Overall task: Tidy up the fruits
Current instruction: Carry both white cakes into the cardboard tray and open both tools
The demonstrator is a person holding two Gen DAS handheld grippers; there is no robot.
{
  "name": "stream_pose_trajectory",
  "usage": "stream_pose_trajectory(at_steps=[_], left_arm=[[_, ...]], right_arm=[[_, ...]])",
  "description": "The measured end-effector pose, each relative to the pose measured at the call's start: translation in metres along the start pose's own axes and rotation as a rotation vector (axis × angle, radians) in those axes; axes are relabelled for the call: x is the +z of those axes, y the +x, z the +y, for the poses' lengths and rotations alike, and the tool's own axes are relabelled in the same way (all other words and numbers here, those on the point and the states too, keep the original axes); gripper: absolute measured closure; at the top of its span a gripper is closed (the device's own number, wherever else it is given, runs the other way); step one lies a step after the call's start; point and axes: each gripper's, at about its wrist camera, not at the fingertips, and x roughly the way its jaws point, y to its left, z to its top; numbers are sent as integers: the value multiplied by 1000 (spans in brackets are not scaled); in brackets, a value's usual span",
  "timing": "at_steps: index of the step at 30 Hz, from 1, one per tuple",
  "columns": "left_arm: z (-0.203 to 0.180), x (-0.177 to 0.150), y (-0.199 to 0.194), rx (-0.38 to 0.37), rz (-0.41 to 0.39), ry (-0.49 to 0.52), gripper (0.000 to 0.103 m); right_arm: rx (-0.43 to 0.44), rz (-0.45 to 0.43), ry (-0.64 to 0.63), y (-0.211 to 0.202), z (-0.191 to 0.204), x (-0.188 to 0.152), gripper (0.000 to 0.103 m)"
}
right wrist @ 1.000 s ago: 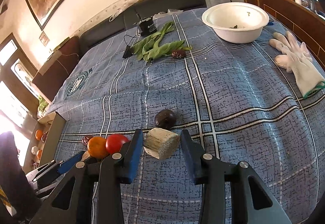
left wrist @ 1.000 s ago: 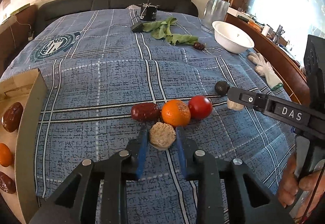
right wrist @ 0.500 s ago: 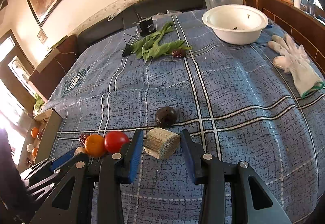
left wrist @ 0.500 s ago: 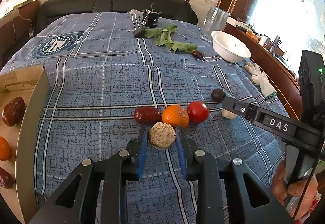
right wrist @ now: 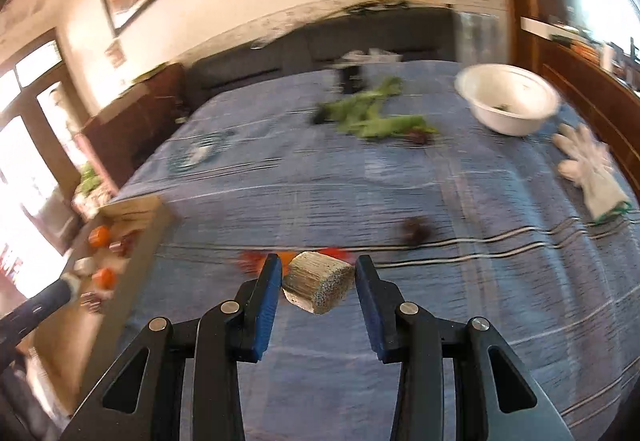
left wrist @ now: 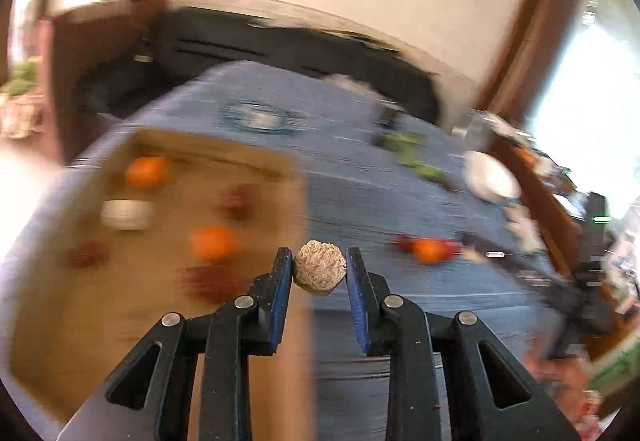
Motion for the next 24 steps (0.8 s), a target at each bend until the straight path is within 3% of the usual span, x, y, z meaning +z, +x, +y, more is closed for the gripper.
stream_pose_trajectory(at_steps=[6,12,18,24], left_arm=[[74,-5,-15,170,7,-103,77],[104,-8,-8,270,33,-123,77],[125,-9,4,286,102,-173,77],[129,-11,10,273,131,-193,77]], right_arm=[[184,44,-136,3,89,-5,61],[294,136,-271,28,169,-26,61],[307,213,-377,56,214,-47,61],[305,273,-405,81,229,-60,60]])
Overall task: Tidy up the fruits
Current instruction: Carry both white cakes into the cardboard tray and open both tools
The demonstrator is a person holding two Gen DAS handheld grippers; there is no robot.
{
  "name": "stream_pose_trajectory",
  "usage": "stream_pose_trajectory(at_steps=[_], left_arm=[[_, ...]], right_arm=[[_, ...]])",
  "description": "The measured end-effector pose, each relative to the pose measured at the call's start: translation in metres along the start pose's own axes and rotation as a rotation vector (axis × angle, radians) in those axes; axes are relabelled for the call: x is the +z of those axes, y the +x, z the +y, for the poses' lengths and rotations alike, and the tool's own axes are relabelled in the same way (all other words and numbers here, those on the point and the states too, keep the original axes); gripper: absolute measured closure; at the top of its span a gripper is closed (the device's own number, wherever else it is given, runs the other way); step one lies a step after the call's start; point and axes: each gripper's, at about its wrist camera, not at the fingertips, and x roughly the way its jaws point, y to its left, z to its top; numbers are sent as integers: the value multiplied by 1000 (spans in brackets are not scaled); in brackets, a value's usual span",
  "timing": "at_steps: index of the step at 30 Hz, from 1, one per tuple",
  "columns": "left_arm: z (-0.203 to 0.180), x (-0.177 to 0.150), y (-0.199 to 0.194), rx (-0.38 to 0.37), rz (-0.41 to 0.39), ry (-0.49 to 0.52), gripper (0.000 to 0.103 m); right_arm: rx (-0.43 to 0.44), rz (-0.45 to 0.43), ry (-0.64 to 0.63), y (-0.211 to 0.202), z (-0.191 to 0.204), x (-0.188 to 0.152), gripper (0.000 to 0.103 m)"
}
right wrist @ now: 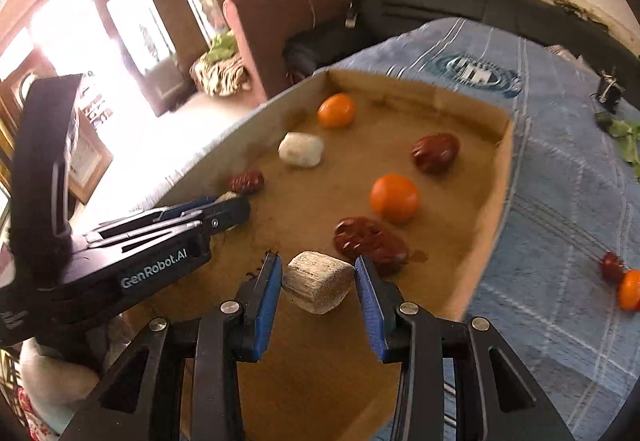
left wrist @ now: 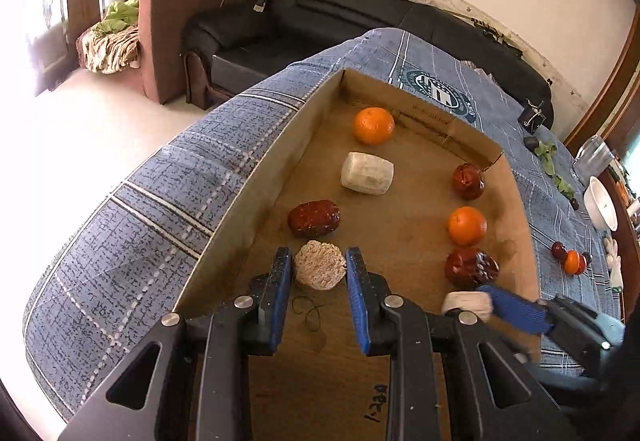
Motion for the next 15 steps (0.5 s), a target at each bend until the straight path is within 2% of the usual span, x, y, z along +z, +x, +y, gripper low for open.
stream_pose_trajectory(at_steps=[9,12,15], left_arm=[[0,0,3,-14,1,-13,75],[1,-1,-4,-29,-10,-22,68],[-1,-1,-12,-32,-31,-23,60]], right_arm=[[-50,-17,-66,4,13,1,59],[-65,-33,-79,-2,17,-1,57],[-75,-61,-81,-12,18,-3,47]])
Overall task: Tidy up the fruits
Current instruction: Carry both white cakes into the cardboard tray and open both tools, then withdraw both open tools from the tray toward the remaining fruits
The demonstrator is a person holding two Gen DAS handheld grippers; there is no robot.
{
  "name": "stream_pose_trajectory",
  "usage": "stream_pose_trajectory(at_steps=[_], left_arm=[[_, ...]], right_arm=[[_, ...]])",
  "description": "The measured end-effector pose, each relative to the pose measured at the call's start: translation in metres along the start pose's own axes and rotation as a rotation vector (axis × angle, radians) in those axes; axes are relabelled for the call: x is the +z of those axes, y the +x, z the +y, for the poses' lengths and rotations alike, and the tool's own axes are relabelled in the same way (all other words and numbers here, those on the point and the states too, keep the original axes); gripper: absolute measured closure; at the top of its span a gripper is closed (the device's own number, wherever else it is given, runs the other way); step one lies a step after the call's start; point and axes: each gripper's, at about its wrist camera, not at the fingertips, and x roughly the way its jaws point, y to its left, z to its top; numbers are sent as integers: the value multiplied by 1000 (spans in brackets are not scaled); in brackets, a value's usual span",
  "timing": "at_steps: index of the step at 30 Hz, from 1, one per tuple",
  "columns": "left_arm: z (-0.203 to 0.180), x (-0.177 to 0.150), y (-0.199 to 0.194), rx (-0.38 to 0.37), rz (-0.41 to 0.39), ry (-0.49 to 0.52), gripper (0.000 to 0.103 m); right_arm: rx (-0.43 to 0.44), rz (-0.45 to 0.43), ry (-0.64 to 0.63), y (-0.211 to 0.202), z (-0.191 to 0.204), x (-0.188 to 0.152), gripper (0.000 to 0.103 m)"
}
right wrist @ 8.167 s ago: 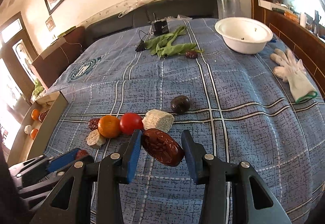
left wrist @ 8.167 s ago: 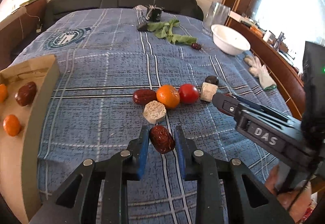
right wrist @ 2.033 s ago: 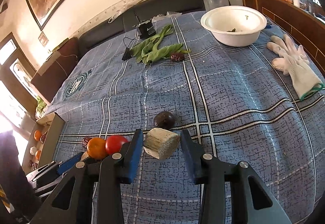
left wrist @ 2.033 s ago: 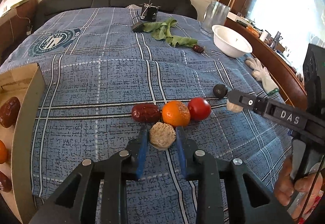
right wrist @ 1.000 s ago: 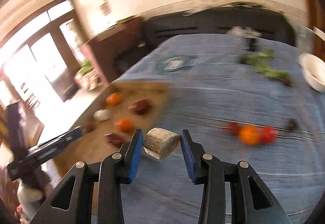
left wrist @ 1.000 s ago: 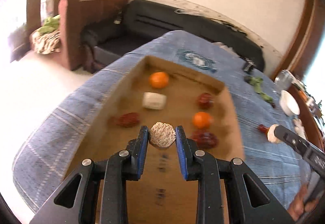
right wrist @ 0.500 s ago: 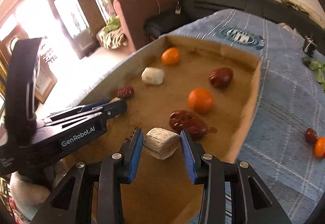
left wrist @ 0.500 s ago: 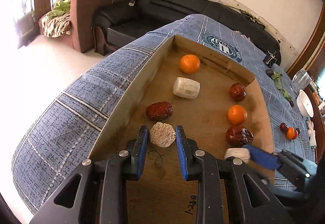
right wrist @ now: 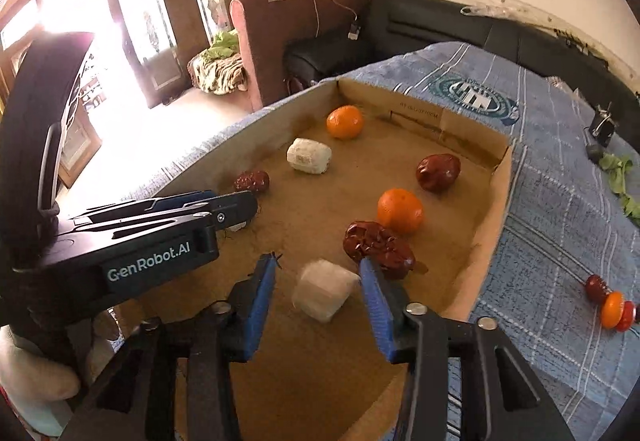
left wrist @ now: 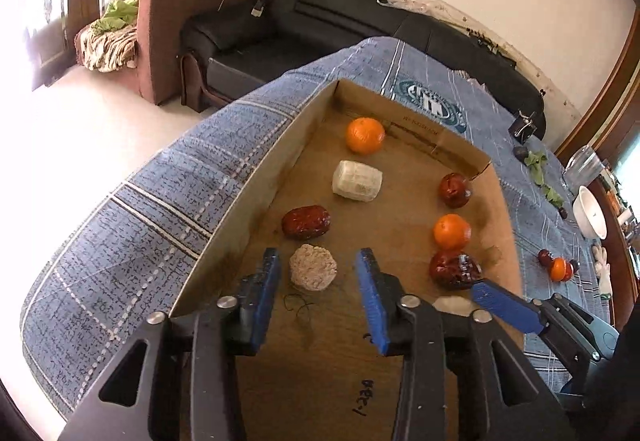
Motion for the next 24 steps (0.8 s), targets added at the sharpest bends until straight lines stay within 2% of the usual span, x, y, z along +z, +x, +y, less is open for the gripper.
stream_pose_trajectory(at_steps=[1,6,8,10,13,17,21,24], left_arm=[[-1,0,-3,3,-9,1,55],[-4,0,-16,30,-36,1,48],[-6,-2,-21,29,-43,3,42],[-12,-3,-28,31,-56,18,31],[-23,-7,-37,47,-86,51,22],[-46,-14,-46,27,-107,112,21],[-72,-24,-49,62,-109,197,21],[-85,-30,-51,58,-111,234,21]], right_arm=[[-4,-10,2,-4,-1,0,44],[-12,-37,37,-21,-11,-4,40],[-17,-51,68,-29,-18,-8,39],[-21,-65,100,-37,-25,-12,37],[-33,-96,167,-52,-39,-20,35],[-67,-138,267,-73,-59,-35,31],[-83,-137,349,-84,-80,-49,30],[-95,-137,396,-91,-93,-61,30]])
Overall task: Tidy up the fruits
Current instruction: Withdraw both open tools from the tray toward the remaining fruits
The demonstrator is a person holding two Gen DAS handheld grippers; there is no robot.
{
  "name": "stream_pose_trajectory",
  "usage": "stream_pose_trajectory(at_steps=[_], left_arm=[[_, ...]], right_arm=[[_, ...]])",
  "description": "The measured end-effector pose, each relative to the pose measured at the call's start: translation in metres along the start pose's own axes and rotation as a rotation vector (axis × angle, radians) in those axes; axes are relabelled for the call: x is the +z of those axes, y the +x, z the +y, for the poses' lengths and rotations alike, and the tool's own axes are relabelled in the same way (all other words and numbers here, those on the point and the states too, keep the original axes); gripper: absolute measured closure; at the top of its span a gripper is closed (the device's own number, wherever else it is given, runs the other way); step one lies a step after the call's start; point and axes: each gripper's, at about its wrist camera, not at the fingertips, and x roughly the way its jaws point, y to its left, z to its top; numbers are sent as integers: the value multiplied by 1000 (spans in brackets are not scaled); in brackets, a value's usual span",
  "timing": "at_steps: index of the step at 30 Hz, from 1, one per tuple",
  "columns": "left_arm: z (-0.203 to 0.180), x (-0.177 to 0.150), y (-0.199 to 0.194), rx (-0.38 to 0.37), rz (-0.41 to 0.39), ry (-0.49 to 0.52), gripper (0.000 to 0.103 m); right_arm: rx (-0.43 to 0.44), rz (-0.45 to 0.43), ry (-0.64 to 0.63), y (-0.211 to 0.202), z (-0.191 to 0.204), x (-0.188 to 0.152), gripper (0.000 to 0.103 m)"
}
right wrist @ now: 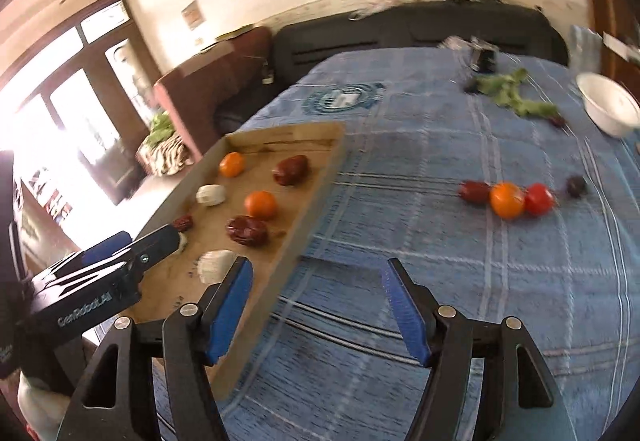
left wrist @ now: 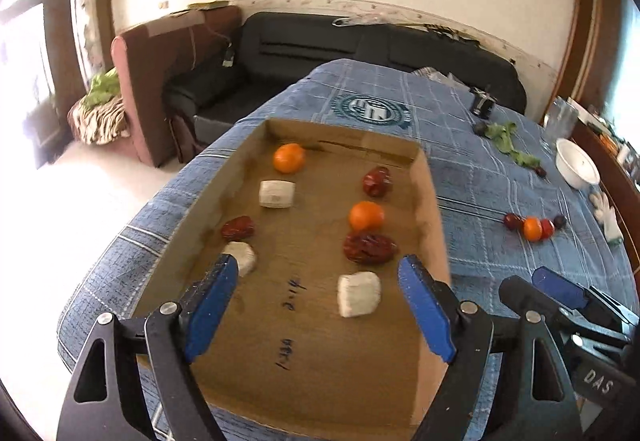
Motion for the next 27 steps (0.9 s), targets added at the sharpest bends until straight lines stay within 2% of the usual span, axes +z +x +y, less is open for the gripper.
stream_pose_trajectory(at_steps=[7,20,27], left_arm=[[-18,-3,-4,-10,0,34,21],[-43,-7,-1,-15,21,85,21],[-58,-8,10,-53,51,100,21]], right_arm=[[-14,1,77,-7,-26,-7,30],[-14,0,129,-15,-52,-13,28],[-33,12,190,-21,-84,-15,27]])
